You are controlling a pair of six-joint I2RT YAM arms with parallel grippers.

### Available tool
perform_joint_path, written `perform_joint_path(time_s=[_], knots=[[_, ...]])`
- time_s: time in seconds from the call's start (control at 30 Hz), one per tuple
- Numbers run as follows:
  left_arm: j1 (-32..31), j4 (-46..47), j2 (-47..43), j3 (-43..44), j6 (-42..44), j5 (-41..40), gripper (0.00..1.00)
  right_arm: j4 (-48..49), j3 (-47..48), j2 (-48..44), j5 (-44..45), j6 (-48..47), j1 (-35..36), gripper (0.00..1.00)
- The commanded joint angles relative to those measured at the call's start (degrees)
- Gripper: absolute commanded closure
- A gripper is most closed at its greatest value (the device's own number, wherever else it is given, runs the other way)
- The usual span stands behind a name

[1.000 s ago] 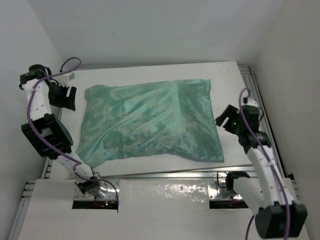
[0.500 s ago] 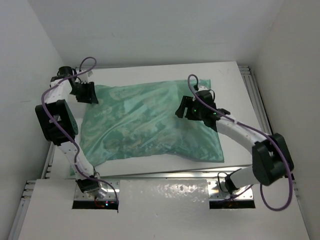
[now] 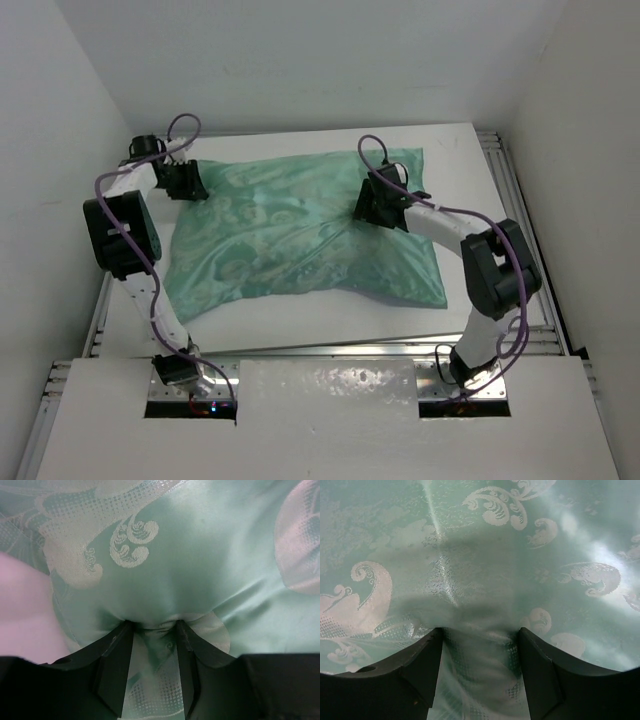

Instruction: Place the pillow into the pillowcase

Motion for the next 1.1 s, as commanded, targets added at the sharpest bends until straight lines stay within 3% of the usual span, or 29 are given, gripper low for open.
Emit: perform_joint_path(time_s=[0.0, 0.13, 0.4, 0.57, 0.77, 0.83, 0.93, 1.07], knots=[[-2.36, 8.66, 4.00, 3.83, -3.40, 2.36, 0.62, -2.65, 7.30, 3.71, 5.32, -1.20, -1.94, 0.39], [-2.54, 8.84, 5.85, 8.40, -3.58, 1.66, 0.61, -2.49, 7.76, 2.75, 3.14, -4.53, -1.94, 0.36], [-2.45, 2.70, 4.63, 16.75, -3.48, 1.48, 0.53, -4.76, 6.61, -11.37, -4.16, -12.02, -4.31, 0.20], [-1.84, -2.40, -0.82, 20.97, -5.51, -1.15, 0.45, -10.38, 1.26, -22.99, -10.94, -9.90, -18.95, 0.16], [8.85, -13.72, -7.50, 25.37, -7.10, -3.69, 0.39, -22.60, -5.95, -36.18, -4.17, -16.93, -34.25, 0.09], [11.77, -17.24, -9.17, 27.03, -3.68, -10.07, 0.39, -23.84, -7.88, -40.21, -4.17, -17.64, -38.57, 0.09], [12.05, -19.63, -12.50, 26.26, 3.09, -19.94, 0.38, -24.71, -8.51, -42.34, -0.67, -19.39, -40.35, 0.08], [12.14, -19.46, -19.96, 20.12, 5.64, -23.74, 0.33, -25.51, -7.89, -41.90, 1.02, -20.63, -40.26, 0.08]])
